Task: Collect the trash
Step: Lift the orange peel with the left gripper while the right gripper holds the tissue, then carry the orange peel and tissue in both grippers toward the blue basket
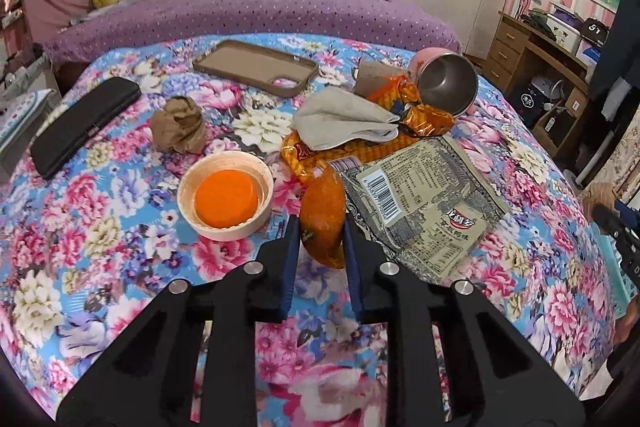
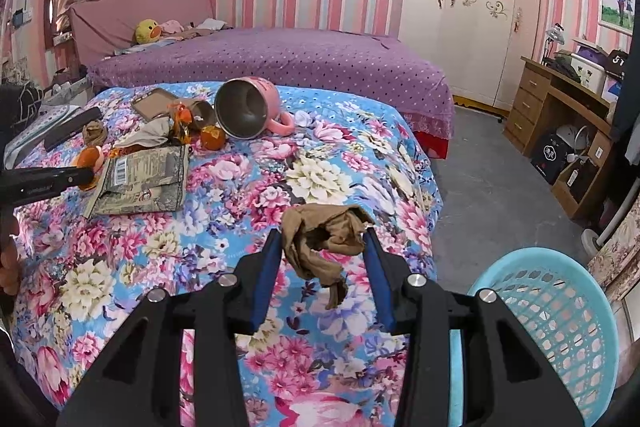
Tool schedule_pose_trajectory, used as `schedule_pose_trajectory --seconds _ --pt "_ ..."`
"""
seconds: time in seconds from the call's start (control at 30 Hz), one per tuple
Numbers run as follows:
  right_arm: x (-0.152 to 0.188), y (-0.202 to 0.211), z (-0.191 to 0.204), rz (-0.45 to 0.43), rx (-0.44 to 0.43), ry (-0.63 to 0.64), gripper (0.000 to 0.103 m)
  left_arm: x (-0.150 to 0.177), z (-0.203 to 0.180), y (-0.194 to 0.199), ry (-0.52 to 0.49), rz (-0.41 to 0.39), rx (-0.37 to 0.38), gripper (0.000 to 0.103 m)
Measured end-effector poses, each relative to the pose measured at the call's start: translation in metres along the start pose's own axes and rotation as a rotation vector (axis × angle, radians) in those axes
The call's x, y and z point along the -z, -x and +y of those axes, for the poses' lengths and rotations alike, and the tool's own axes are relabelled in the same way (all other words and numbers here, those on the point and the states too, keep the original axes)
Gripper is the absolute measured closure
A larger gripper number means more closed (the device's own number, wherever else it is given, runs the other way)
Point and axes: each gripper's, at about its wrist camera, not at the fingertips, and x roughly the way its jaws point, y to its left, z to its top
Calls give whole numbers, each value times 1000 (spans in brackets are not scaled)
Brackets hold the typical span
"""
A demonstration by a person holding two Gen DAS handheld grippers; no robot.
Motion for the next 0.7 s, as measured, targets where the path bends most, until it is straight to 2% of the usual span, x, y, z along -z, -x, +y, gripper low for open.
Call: schedule_pose_trajectory --seconds 0.2,0.37,0.5,0.7 --pt "-3 11 -13 -35 -12 -35 61 8 -6 22 1 -39 -58 82" --pt "-3 24 -31 -62 -4 -68 61 15 -34 44 -24 -97 -75 82" --pt "-1 35 -46 -79 26 -74 61 21 -54 58 -5 -131 -49 82" --pt "5 52 -83 -94 76 -123 61 28 -106 66 -26 -149 -3 82"
